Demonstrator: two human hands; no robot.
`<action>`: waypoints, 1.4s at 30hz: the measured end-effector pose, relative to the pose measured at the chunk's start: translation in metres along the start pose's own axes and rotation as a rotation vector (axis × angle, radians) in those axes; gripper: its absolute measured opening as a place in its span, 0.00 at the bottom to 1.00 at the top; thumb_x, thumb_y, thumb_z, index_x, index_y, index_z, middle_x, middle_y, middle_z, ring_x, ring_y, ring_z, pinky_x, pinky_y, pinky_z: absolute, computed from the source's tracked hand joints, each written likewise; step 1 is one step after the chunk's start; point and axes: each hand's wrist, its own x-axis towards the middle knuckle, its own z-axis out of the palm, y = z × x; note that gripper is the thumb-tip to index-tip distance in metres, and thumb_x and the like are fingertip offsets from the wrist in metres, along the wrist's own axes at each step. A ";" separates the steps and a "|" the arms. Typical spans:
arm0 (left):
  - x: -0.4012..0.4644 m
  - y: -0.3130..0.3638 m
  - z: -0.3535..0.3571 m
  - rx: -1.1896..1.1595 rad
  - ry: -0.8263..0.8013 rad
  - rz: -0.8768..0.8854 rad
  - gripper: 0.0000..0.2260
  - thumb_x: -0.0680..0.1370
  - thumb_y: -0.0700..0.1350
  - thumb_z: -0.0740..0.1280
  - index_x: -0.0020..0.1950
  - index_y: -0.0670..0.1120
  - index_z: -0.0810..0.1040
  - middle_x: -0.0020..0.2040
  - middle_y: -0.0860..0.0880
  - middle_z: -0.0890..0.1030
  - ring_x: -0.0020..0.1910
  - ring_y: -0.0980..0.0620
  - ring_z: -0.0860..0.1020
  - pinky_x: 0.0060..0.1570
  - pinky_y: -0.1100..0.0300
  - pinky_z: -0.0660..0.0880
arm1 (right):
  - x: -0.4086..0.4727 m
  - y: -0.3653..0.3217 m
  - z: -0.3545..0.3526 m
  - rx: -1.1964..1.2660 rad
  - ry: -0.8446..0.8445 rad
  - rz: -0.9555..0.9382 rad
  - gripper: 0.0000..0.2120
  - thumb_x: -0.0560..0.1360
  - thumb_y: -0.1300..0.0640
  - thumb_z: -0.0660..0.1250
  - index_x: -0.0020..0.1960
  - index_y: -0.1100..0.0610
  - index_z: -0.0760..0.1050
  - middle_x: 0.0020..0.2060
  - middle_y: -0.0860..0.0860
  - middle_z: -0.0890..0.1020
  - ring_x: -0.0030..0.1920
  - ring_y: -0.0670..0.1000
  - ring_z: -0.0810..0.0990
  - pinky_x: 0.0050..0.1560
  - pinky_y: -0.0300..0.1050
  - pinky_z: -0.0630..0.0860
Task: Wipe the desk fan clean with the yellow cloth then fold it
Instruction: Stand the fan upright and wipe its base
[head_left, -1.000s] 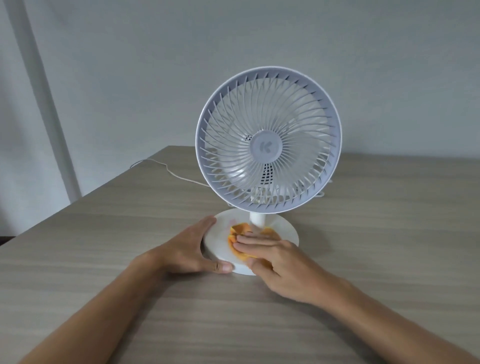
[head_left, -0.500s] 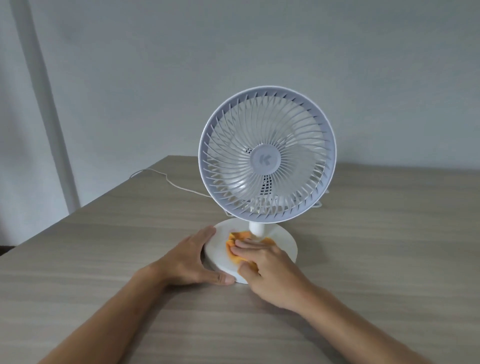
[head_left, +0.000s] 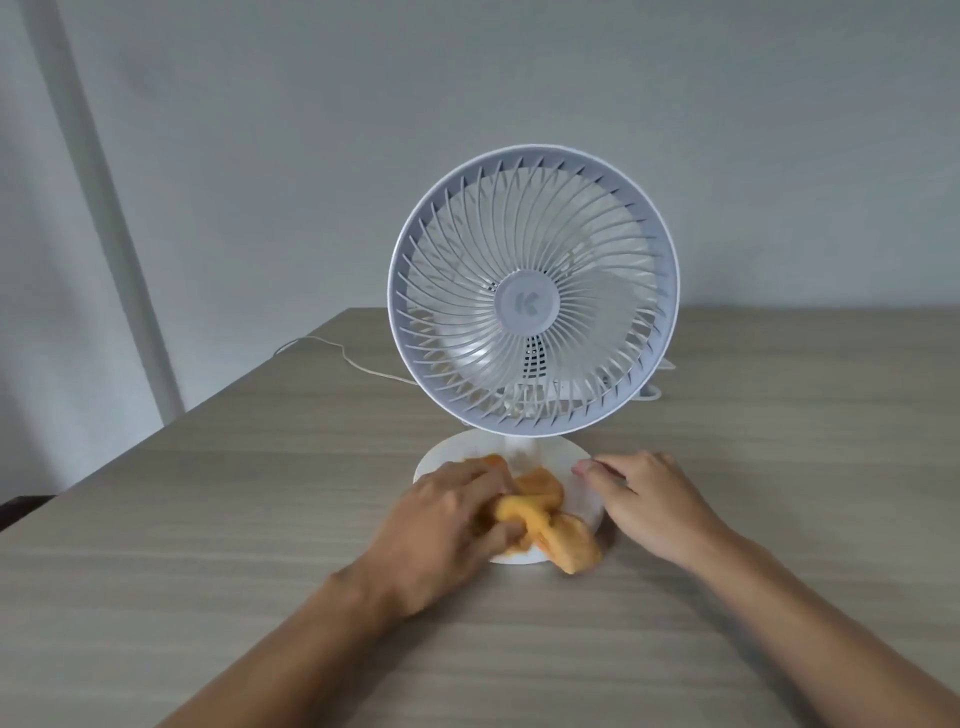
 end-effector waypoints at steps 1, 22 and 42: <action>0.000 -0.002 -0.002 -0.026 0.010 -0.027 0.13 0.75 0.59 0.60 0.56 0.55 0.74 0.57 0.56 0.80 0.56 0.53 0.78 0.53 0.55 0.74 | 0.001 0.001 0.001 -0.017 -0.031 0.016 0.15 0.79 0.51 0.61 0.39 0.57 0.81 0.27 0.48 0.80 0.34 0.52 0.76 0.39 0.38 0.71; 0.080 -0.058 0.014 -0.128 -0.210 -0.497 0.15 0.74 0.61 0.53 0.45 0.56 0.76 0.49 0.48 0.82 0.50 0.43 0.77 0.56 0.47 0.74 | 0.004 0.009 -0.010 -0.029 -0.310 -0.036 0.48 0.50 0.27 0.75 0.66 0.47 0.75 0.66 0.37 0.77 0.65 0.37 0.74 0.61 0.32 0.67; 0.012 0.004 0.008 -0.007 -0.245 -0.200 0.19 0.82 0.54 0.53 0.72 0.53 0.66 0.76 0.51 0.63 0.76 0.52 0.58 0.72 0.62 0.48 | -0.005 0.007 -0.008 -0.125 -0.197 -0.118 0.50 0.49 0.20 0.65 0.63 0.48 0.78 0.61 0.36 0.80 0.64 0.38 0.76 0.62 0.30 0.67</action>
